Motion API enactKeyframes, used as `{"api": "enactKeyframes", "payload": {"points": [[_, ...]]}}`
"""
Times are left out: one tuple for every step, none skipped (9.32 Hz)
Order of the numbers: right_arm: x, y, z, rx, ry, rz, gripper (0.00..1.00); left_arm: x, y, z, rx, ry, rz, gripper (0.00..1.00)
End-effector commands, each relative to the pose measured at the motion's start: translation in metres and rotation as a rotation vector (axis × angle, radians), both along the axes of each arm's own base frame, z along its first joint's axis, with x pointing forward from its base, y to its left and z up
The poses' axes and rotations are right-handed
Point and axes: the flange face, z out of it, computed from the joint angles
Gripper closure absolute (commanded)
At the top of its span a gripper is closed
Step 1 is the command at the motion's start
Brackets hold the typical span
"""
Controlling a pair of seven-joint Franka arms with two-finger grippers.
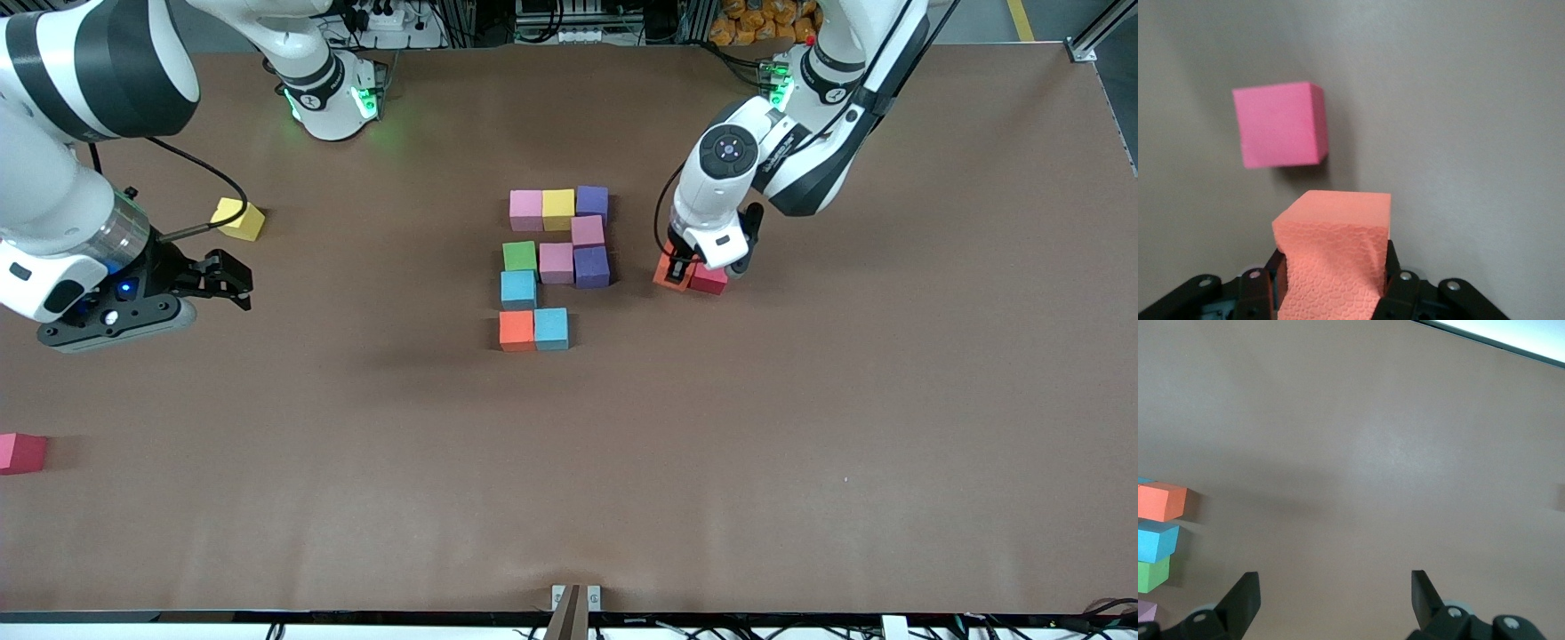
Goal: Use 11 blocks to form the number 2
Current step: 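Grasp and lift the orange cube with the left gripper, then carry the orange cube beside the light blue cube and lower it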
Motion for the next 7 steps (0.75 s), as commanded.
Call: {"api": "enactKeyframes", "payload": {"points": [[0.003, -0.003, 0.003, -0.015, -0.001, 0.003, 0.0, 0.044, -0.027, -0.006, -0.049, 0.07, 0.093, 1.0], [0.003, -0.003, 0.003, -0.015, -0.001, 0.003, 0.0, 0.058, -0.033, -0.008, -0.063, 0.077, 0.135, 1.0], [0.003, -0.003, 0.004, -0.016, -0.003, 0.003, 0.0, 0.07, -0.041, -0.012, -0.069, 0.068, 0.16, 1.0], [0.003, -0.003, 0.004, -0.016, -0.003, 0.003, 0.0, 0.085, -0.049, -0.017, -0.071, 0.054, 0.207, 1.0], [0.003, -0.003, 0.006, -0.016, -0.006, 0.003, 0.0, 0.097, -0.06, -0.025, -0.065, 0.041, 0.241, 1.0], [0.004, -0.004, 0.008, -0.015, -0.01, 0.001, 0.0, 0.101, -0.074, -0.036, -0.052, 0.029, 0.27, 1.0], [0.004, -0.004, 0.011, -0.019, -0.014, 0.001, 0.0, 0.101, -0.085, -0.046, -0.038, 0.019, 0.286, 1.0]]}}
